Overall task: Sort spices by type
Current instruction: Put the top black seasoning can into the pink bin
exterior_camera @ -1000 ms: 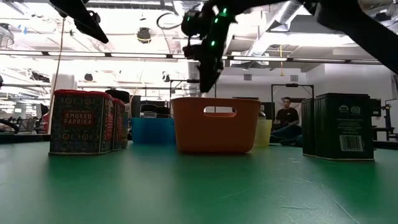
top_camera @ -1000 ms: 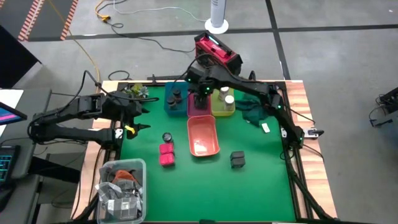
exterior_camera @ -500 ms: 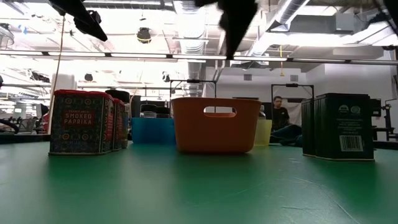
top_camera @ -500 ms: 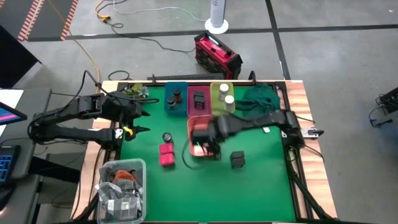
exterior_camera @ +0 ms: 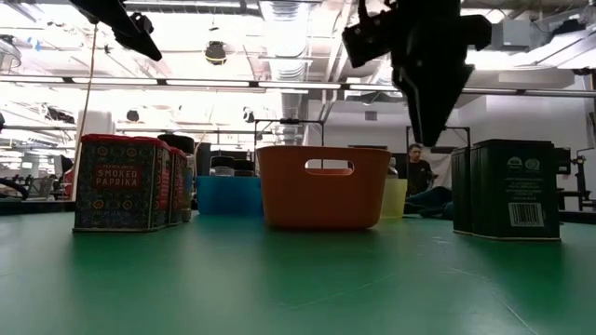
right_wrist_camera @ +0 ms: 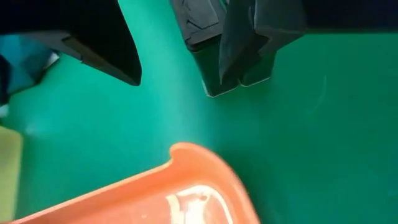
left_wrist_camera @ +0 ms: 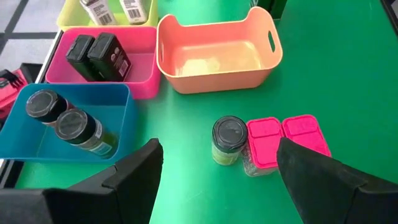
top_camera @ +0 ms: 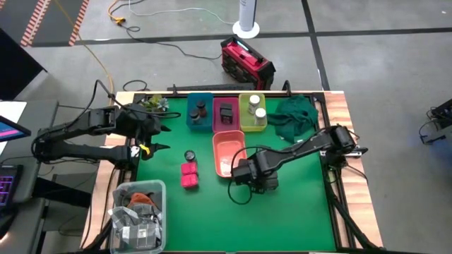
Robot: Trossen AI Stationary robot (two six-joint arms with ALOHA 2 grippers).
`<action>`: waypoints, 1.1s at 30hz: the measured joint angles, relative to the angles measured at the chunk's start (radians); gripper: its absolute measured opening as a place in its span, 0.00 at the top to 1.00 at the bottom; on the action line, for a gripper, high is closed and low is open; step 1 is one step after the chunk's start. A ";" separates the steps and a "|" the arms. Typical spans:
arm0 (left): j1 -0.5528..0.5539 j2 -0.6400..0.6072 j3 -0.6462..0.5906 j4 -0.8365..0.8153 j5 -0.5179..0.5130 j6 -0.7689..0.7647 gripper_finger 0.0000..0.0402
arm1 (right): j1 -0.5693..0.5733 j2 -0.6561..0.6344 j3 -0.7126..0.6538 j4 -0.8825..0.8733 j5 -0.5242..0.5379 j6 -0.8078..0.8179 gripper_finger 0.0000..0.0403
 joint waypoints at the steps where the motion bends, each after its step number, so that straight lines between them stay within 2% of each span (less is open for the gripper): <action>1: 0.000 0.000 0.000 0.000 0.000 0.002 0.25 | -0.003 0.000 -0.005 0.003 -0.008 0.000 0.38; 9: 0.000 0.000 0.000 -0.009 0.000 -0.007 0.25 | -0.010 0.003 -0.082 0.008 -0.056 -0.011 0.38; 13: 0.000 0.000 0.000 -0.009 0.000 -0.013 0.25 | -0.020 0.002 -0.127 0.000 -0.047 -0.020 0.38; 20: 0.000 0.000 0.000 -0.026 0.000 -0.028 0.25 | -0.094 0.003 -0.174 -0.019 0.026 -0.044 0.38; 26: 0.000 0.000 0.000 -0.031 0.000 -0.028 0.25 | -0.164 -0.014 -0.161 -0.018 -0.007 -0.090 0.38; 33: 0.000 0.000 0.000 -0.045 0.000 -0.025 0.25 | -0.100 -0.132 -0.146 -0.018 -0.060 -0.043 0.38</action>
